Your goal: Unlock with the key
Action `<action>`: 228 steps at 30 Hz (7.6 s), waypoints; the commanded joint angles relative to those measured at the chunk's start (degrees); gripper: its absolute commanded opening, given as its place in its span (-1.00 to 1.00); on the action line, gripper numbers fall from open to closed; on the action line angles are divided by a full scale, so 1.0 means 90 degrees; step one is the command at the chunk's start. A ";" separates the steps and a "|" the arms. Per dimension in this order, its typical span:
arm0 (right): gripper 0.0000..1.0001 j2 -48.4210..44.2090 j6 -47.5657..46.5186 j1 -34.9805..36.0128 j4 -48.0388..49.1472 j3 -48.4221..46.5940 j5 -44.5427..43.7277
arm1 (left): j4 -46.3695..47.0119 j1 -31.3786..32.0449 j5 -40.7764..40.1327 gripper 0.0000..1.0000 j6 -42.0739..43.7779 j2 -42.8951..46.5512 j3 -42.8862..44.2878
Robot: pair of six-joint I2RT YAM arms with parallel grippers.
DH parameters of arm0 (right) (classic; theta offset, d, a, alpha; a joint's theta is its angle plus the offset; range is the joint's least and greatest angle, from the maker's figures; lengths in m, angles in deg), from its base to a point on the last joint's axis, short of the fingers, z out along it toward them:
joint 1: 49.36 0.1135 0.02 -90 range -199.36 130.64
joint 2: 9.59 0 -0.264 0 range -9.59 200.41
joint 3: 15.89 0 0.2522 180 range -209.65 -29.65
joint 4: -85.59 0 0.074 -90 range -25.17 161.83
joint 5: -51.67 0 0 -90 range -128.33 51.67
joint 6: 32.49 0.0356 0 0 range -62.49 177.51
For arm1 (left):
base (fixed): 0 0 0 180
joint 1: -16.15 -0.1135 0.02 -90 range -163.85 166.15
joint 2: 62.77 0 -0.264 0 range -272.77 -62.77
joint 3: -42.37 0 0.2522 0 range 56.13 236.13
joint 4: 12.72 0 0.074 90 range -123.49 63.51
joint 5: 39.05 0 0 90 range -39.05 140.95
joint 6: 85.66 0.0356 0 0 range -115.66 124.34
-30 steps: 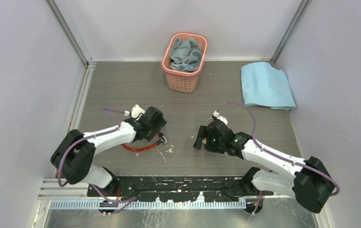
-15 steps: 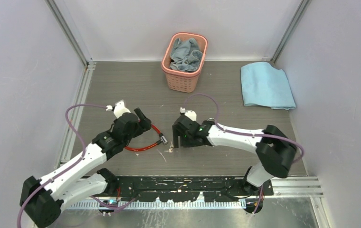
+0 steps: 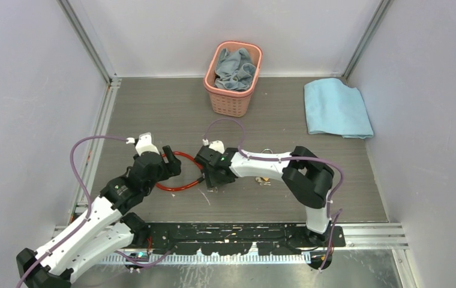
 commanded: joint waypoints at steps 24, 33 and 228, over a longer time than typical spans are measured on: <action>-0.31 0.0518 0.0031 0.0235 -0.0072 -0.0184 -0.0315 | -0.0343 -0.0005 0.0092 0.49 0.0314 0.0357 0.0085; -0.52 0.0456 -0.0330 0.0235 0.0251 0.0069 -0.0291 | -0.0510 -0.0001 0.0298 0.48 0.0329 0.0446 0.0136; -0.98 -0.4814 -0.2255 0.0324 0.3351 0.2747 0.0681 | 0.2250 0.0173 0.5036 -0.77 -0.1731 -0.1941 0.0745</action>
